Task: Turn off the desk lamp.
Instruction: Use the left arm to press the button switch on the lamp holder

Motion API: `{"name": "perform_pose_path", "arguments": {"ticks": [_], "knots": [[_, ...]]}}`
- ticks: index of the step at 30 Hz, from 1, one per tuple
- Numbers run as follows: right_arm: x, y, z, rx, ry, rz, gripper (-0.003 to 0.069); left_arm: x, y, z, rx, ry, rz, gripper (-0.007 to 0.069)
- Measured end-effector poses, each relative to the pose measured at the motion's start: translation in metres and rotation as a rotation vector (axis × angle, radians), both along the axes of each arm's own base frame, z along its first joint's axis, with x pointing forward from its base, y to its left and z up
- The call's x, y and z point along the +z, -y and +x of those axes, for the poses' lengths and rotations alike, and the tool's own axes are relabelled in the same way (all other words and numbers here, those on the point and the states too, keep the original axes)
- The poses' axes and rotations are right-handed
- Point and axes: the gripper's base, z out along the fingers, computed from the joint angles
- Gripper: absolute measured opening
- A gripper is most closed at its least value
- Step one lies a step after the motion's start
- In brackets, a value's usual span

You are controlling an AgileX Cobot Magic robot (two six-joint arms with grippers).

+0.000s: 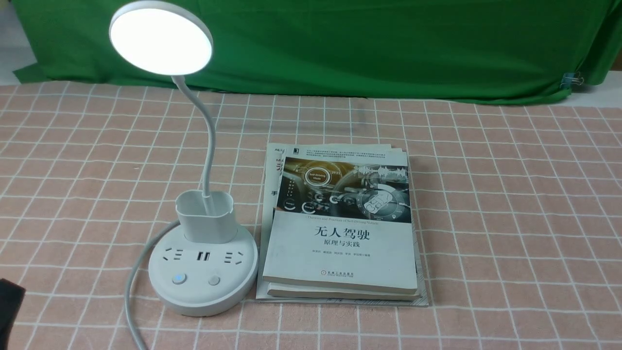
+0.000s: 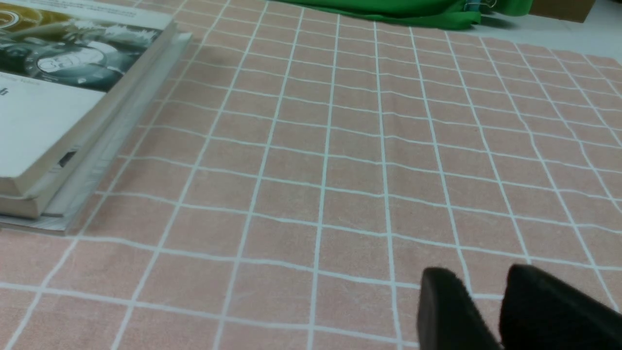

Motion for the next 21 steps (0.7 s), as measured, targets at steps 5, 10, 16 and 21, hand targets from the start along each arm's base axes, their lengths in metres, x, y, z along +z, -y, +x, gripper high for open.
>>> {"name": "perform_pose_path", "arguments": {"ticks": [5,10,16,21], "knots": [[0.0,0.0,0.0,0.0,0.0,0.0,0.024,0.003,0.003,0.0,-0.033,-0.032,0.0,0.0005],[0.0,0.0,0.0,0.0,0.0,0.0,0.024,0.036,0.013,0.013,-0.157,-0.252,0.143,0.0005],[0.0,0.0,0.0,0.0,0.0,0.0,0.024,0.06,0.015,0.063,-0.372,-0.793,0.441,0.0005],[0.0,0.0,0.0,0.0,0.0,0.0,0.024,0.057,0.024,0.102,-0.521,-0.965,0.512,0.0005]]}}
